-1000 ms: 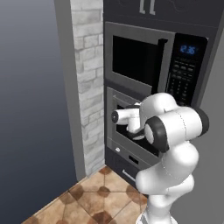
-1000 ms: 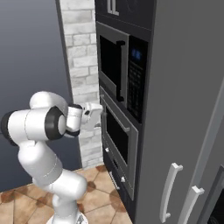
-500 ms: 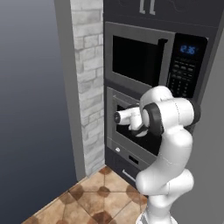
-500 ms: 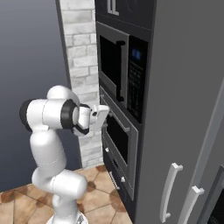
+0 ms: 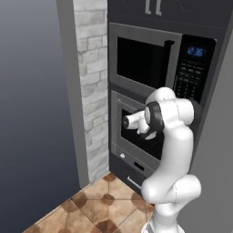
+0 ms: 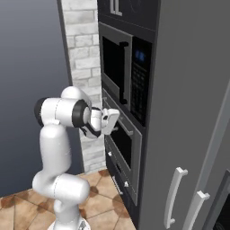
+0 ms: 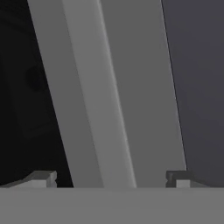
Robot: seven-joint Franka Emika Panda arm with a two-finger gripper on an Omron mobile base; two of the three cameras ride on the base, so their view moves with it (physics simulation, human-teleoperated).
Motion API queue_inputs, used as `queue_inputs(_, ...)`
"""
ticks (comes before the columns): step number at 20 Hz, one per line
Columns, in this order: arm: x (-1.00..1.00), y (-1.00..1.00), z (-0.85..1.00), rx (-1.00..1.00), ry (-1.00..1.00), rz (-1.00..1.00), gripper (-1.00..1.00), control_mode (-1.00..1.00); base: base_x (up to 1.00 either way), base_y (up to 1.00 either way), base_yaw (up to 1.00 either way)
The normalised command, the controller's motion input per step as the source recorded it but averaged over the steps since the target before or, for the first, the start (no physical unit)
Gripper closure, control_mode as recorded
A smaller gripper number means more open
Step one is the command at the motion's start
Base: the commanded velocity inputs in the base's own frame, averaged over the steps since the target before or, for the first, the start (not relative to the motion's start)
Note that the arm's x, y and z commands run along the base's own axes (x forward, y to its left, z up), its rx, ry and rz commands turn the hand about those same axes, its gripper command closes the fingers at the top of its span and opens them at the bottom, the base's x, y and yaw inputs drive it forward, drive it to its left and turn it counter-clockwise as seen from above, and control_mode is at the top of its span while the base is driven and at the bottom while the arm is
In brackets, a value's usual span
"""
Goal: Take the baked cake out of the oven and place it on the plate for cooling. Then close the oven door.
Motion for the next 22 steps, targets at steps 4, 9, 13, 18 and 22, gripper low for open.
queue_inputs(4, 0.4, -0.25, -0.24, 0.0, 0.04, 0.0, -1.0, -1.0, 0.0, 0.0, 0.0)
queue_inputs(9, 0.35, -0.23, -0.31, 0.0, 0.1, 0.0, -1.0, -1.0, 0.0, 0.0, 0.0)
queue_inputs(13, 0.24, -0.14, -0.39, 0.0, 0.2, 0.0, 1.0, -1.0, 0.0, 0.0, 0.0)
queue_inputs(18, 0.02, 0.03, -0.52, 0.04, 0.29, 0.03, 1.0, -1.0, 0.0, 0.0, 0.0)
queue_inputs(22, 0.0, 0.29, -0.59, 0.03, 0.28, 0.07, 1.0, -1.0, 0.0, 0.0, 0.0)
